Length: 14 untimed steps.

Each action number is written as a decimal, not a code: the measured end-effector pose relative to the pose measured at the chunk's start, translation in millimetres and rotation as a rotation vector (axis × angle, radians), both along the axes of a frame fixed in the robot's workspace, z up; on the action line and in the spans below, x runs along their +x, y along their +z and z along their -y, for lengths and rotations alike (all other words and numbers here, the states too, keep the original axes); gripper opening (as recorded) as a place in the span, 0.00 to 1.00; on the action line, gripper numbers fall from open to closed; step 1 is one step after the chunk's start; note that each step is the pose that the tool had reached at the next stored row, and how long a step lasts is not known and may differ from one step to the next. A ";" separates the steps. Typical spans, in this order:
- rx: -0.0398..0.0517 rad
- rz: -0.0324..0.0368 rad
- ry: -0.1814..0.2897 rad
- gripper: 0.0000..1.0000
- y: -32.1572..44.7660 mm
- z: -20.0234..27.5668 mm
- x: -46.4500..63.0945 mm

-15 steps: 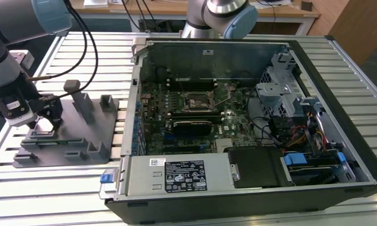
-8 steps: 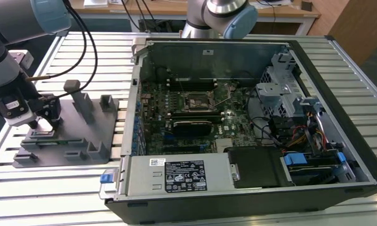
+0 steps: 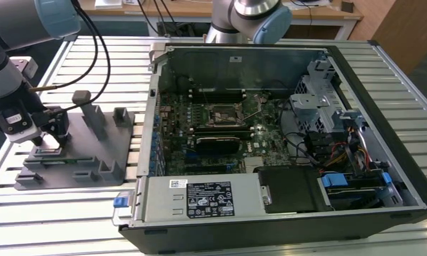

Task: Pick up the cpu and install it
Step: 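Pick up the cpu and move it towards the insertion slot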

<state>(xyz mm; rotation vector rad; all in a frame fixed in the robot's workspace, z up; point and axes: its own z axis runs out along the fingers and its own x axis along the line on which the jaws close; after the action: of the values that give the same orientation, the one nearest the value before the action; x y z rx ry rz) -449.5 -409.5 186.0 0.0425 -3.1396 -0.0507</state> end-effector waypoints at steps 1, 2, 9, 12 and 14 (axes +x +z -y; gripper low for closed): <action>0.0000 0.0000 0.000 0.54 0.0 0.0 0.0; 0.0000 0.0000 0.000 0.54 0.0 0.0 0.0; 0.0000 0.0001 0.000 0.53 4.1 0.0 0.0; 0.0000 0.0000 0.000 0.53 9.3 0.0 0.0; 0.0000 0.0000 0.000 0.53 13.7 0.0 0.0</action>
<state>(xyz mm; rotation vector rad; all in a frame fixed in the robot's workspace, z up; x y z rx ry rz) -449.4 -409.5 199.7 0.0426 -3.1396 -0.0506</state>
